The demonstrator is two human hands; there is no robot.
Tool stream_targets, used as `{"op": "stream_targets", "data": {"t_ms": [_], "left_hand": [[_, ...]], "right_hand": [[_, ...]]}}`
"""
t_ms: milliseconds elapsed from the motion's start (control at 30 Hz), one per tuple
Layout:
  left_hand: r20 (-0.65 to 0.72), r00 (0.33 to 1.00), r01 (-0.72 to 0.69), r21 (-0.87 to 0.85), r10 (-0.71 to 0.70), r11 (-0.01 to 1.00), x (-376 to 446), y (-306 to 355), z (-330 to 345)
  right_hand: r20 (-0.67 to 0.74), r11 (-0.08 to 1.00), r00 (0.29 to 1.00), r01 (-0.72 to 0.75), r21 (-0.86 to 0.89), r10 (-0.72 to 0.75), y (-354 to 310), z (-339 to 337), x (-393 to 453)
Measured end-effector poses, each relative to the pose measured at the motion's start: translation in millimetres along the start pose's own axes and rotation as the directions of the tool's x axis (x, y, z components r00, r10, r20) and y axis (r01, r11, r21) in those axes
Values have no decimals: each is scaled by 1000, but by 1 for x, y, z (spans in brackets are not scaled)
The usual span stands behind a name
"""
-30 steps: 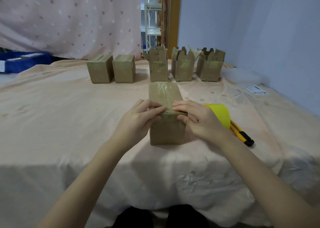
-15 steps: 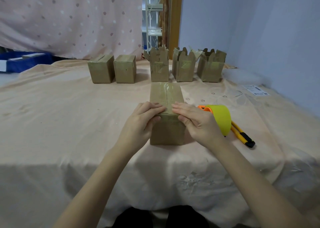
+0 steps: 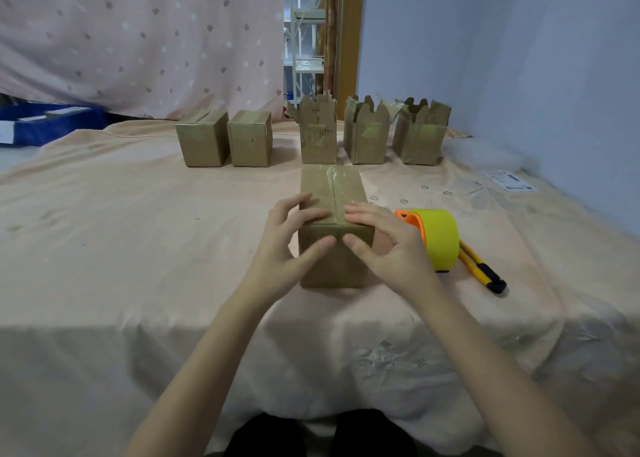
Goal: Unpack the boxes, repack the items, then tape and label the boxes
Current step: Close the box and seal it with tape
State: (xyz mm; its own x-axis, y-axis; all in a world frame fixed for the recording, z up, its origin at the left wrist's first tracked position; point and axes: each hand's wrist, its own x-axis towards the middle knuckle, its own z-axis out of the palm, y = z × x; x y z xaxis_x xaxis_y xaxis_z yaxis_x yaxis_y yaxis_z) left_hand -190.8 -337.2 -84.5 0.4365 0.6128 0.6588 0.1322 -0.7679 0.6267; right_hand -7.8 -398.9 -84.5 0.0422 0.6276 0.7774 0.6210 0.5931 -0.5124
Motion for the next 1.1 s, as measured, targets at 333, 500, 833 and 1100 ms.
{"op": "stream_targets", "data": {"t_ms": [333, 500, 833, 1100], "left_hand": [[-92, 989, 86, -275, -115, 958, -13, 1, 20], [-299, 876, 338, -181, -379, 924, -18, 29, 36], [-485, 832, 459, 332, -268, 824, -8, 55, 88], [-440, 866, 389, 295, -237, 873, -8, 31, 62]], "right_hand": [[-9, 997, 999, -50, 57, 51, -5, 15, -14], [71, 836, 925, -368, 407, 373, -28, 5, 1], [279, 808, 783, -430, -402, 556, 18, 0, 137], [377, 759, 694, -386, -524, 613, 33, 6, 144]]}}
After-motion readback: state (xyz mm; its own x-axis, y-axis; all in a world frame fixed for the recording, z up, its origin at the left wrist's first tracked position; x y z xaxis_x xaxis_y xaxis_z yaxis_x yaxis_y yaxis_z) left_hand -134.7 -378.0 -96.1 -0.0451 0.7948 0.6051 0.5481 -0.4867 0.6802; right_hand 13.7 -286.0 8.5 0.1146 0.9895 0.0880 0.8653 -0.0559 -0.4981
